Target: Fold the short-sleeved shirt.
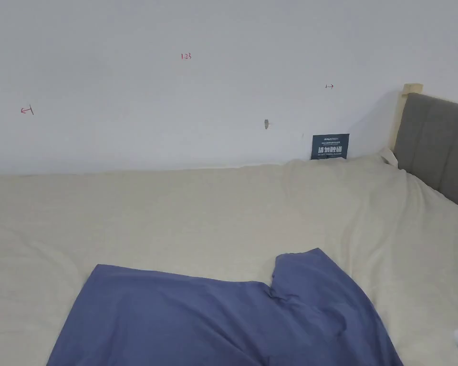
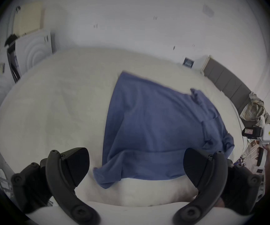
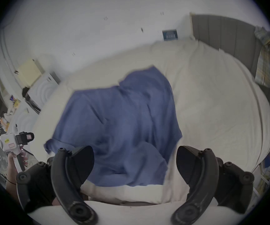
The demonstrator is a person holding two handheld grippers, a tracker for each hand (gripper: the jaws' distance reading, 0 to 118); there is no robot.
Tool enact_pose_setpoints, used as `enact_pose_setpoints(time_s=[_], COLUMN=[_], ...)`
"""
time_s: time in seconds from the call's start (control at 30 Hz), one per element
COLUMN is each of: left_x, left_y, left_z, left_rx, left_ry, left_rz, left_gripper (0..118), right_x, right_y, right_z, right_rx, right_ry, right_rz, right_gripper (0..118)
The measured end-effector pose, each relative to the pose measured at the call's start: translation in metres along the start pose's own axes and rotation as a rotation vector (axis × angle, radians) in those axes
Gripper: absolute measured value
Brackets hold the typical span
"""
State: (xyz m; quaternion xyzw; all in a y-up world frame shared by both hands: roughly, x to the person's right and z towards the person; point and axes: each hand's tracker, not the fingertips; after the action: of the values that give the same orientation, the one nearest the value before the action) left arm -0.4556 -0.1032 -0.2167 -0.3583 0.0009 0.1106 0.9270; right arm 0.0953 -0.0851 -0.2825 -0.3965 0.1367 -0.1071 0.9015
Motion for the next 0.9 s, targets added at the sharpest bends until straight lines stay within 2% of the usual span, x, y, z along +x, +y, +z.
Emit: enact_pose_setpoints(time_s=[0.07, 0.1, 0.13, 0.17, 0.2, 0.23, 0.27, 0.3, 0.33, 0.37, 0.47, 0.5, 0.63, 0.73, 0.77, 0.83, 0.9], left_x=[0.009, 0.041, 0.048, 0.055, 0.063, 0.039, 0.044, 0.045, 0.044, 0.080, 0.102, 0.080, 0.093, 0.084, 0.048, 0.023, 0.012], left_y=[0.004, 0.009, 0.006, 0.002, -0.004, -0.015, -0.020, -0.027, -0.032, -0.031, -0.036, -0.022, 0.060, 0.157, 0.192, 0.236, 0.261], left_z=[0.021, 0.049, 0.058, 0.069, 0.078, 0.066, 0.065, 0.065, 0.063, 0.074, 0.074, 0.078, 0.077, 0.019, -0.027, -0.099, -0.165], left_rx=[0.095, 0.146, 0.190, 0.254, 0.335, 0.376, 0.420, 0.451, 0.416, 0.416, 0.401, 0.426, 0.468, 0.200, 0.091, -0.189, -0.391], left_ry=[0.006, -0.011, -0.034, -0.063, -0.083, -0.064, -0.029, 0.047, 0.014, -0.024, -0.024, -0.024, -0.032, -0.026, -0.037, -0.110, -0.184], left_rz=[-0.012, -0.012, -0.019, -0.026, -0.035, -0.050, -0.064, -0.074, -0.079, -0.083, -0.083, -0.086, -0.120, -0.137, -0.115, -0.062, 0.029], left_gripper=[116, 115, 113, 102, 63, 16, 0, 0, 0, 0, 0, 0, 0, 0, 0, 0, 0], right_x=[-0.018, -0.029, -0.038, -0.050, -0.052, -0.061, -0.066, -0.068, -0.076, -0.080, -0.083, -0.084, -0.081, -0.081, -0.079, -0.074, -0.067], right_y=[-0.002, -0.006, -0.011, -0.016, -0.024, -0.024, -0.029, -0.030, -0.031, -0.032, -0.032, -0.030, -0.021, -0.010, -0.007, -0.002, 0.003], right_z=[0.027, 0.038, 0.046, 0.053, 0.048, 0.047, 0.045, 0.043, 0.041, 0.041, 0.038, 0.038, 0.037, 0.033, 0.029, 0.022, 0.013], right_rx=[0.115, 0.198, 0.265, 0.333, 0.367, 0.374, 0.404, 0.398, 0.394, 0.394, 0.391, 0.396, 0.401, 0.394, 0.380, 0.361, 0.350], right_ry=[0.067, 0.098, 0.120, 0.109, 0.063, 0.019, 0.030, 0.076, 0.109, 0.105, 0.115, 0.107, 0.108, 0.113, 0.116, 0.136, 0.185], right_rz=[0.031, 0.066, 0.099, 0.135, 0.176, 0.199, 0.191, 0.179, 0.168, 0.162, 0.165, 0.173, 0.217, 0.231, 0.229, 0.213, 0.183], right_gripper=[105, 103, 93, 67, 0, 0, 0, 0, 0, 0, 0, 0, 0, 0, 0, 0, 0])
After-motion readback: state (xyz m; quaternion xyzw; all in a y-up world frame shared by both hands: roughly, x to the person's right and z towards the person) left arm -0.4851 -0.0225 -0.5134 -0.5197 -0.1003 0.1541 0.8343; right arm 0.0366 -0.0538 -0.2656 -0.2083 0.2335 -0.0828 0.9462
